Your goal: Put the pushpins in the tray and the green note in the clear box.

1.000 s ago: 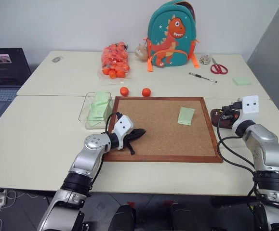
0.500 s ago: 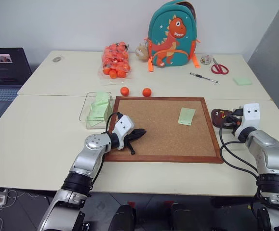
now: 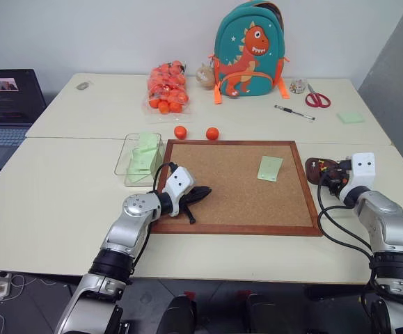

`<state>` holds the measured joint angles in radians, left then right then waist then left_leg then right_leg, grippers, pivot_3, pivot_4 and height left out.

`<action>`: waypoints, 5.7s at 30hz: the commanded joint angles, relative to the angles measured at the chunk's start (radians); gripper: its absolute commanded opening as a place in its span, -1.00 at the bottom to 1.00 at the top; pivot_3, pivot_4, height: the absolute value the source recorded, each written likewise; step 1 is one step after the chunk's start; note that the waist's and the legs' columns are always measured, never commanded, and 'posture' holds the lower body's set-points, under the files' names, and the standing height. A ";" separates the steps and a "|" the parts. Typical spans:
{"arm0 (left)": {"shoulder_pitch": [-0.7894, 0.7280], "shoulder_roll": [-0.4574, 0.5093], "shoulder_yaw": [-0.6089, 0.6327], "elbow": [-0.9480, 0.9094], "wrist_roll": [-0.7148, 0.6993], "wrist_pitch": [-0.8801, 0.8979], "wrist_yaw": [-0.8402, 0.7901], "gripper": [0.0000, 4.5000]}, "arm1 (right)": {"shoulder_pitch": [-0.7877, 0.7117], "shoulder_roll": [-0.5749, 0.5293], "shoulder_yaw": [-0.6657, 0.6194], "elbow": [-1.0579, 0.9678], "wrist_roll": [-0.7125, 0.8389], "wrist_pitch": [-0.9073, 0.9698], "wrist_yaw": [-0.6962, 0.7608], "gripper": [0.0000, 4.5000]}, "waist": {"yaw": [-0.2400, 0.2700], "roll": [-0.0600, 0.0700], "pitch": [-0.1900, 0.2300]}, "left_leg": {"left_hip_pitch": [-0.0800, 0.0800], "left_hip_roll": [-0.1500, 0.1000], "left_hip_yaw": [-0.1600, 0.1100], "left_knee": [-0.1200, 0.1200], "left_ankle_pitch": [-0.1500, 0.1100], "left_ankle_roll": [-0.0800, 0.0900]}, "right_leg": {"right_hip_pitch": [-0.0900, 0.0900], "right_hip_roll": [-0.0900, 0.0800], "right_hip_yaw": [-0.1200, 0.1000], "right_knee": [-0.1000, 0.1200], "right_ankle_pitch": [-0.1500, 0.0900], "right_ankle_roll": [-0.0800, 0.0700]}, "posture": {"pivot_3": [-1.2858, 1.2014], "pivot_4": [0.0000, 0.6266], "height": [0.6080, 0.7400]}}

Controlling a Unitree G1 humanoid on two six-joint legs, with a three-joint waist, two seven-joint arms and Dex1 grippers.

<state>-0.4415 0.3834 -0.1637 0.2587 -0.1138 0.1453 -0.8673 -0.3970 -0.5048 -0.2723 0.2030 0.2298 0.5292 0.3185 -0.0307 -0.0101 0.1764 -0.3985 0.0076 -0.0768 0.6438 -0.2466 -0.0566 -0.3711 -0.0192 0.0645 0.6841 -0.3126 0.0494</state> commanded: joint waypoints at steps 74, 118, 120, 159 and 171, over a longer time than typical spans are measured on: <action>0.043 -0.003 -0.056 0.008 0.028 0.020 -0.031 -1.00 | 0.019 0.079 0.218 -0.155 0.066 -0.139 0.286 -0.99 | 0.000 0.001 -0.001 | 0.000 0.000 -0.001 0.000 0.000 0.000 | 0.001 0.001 -0.001 -0.002 0.000 0.000 | 0.03 -0.52 1.00; 0.047 0.001 -0.056 0.001 0.030 0.021 -0.030 -1.00 | 0.002 0.069 0.255 -0.093 -0.025 -0.172 0.284 -0.64 | 0.000 0.001 -0.001 | 0.000 0.000 -0.001 0.000 0.000 0.000 | 0.001 0.001 -0.001 -0.002 0.000 0.000 | 0.03 -0.52 1.00; 0.047 0.002 -0.055 0.002 0.031 0.020 -0.030 -1.00 | 0.002 0.070 0.254 -0.091 -0.022 -0.172 0.286 -0.81 | 0.000 0.001 -0.001 | 0.000 0.000 -0.001 0.000 0.000 0.000 | 0.001 0.001 -0.001 -0.002 0.000 0.000 | 0.03 -0.52 1.00; 0.058 0.005 -0.055 0.047 0.033 0.005 -0.035 -1.00 | 0.167 0.002 0.042 -0.313 0.069 -0.123 0.196 -0.97 | -0.001 0.004 -0.003 | 0.001 0.000 -0.001 0.000 0.000 0.000 | 0.002 0.001 -0.001 -0.002 0.000 0.000 | 0.03 -0.52 1.00; 0.045 0.008 -0.058 0.060 0.035 0.000 -0.045 -1.00 | 0.032 -0.034 0.025 -0.016 -0.005 -0.166 0.101 -0.97 | -0.002 0.008 -0.007 | 0.002 0.000 0.001 0.000 0.000 0.000 | 0.002 0.001 0.001 -0.002 0.000 0.001 | 0.03 -0.52 1.00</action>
<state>-0.4275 0.3898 -0.1686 0.2759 -0.1107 0.1225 -0.8865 -0.3224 -0.5229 -0.2173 0.1423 0.2361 0.3990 0.4343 -0.0323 -0.0025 0.1697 -0.3966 0.0075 -0.0763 0.6440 -0.2467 -0.0564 -0.3687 -0.0183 0.0650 0.6823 -0.3123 0.0501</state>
